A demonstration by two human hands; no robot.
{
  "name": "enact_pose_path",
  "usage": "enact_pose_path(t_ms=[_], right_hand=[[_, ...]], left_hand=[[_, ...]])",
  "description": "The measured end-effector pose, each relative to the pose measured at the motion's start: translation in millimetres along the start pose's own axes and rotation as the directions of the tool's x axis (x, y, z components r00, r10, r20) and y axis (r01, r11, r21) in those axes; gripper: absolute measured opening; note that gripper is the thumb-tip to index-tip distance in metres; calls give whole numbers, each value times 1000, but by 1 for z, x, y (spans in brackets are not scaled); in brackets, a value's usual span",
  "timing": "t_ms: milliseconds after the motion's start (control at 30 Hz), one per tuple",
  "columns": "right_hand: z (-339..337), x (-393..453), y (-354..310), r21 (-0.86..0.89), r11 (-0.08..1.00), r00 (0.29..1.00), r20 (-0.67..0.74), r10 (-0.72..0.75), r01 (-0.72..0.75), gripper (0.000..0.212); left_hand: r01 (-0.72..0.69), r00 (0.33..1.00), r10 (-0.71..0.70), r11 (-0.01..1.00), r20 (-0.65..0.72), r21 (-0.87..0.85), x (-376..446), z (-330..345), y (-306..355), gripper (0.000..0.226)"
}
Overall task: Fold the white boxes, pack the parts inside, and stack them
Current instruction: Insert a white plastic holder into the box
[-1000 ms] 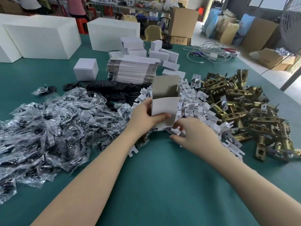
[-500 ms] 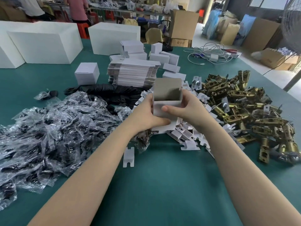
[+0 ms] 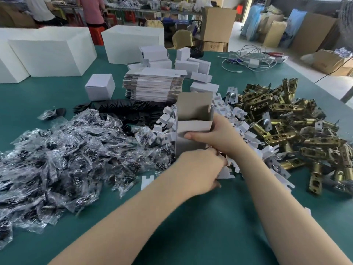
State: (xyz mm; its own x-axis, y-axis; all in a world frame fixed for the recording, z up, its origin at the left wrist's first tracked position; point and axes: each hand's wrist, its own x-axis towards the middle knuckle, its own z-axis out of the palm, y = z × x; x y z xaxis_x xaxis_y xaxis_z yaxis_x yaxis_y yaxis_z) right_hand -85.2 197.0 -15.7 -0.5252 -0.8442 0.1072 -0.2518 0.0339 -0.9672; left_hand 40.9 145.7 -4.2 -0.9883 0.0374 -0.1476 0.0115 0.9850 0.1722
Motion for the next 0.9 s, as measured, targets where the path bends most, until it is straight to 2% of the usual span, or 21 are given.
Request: enact_pose_path(t_ms=[100,200,267,433,567,733,900], right_hand=[[1,-2,1,-6,1000,1000,-16,2,-2,49],[0,-2,3,-71,997,998,-68,-17,12,37],[0,-2,3,-78,997,997,-77,-13,7,35],[0,-3,2,-86,996,996,-82,-17,10,34],[0,-3,1,-87,996,997,-69,-19,13,36],[-1,-3,2,-74,996,997,-60,-45,41,31],[-2,-3,4,-38,998,998,-32,-60,59,33]], left_hand=[[-1,996,6,999,-89,52,13,14,6,39],[-13,985,6,999,-173,-39,13,17,3,27],[-60,983,42,994,-179,-92,10,16,3,22],[-183,982,178,980,-69,-77,5,11,2,45],[-176,983,181,956,-1,-235,1,1,-5,34],[-192,980,201,937,0,-291,-5,-11,-13,24],[-104,983,152,920,99,-378,-16,-25,-19,21]])
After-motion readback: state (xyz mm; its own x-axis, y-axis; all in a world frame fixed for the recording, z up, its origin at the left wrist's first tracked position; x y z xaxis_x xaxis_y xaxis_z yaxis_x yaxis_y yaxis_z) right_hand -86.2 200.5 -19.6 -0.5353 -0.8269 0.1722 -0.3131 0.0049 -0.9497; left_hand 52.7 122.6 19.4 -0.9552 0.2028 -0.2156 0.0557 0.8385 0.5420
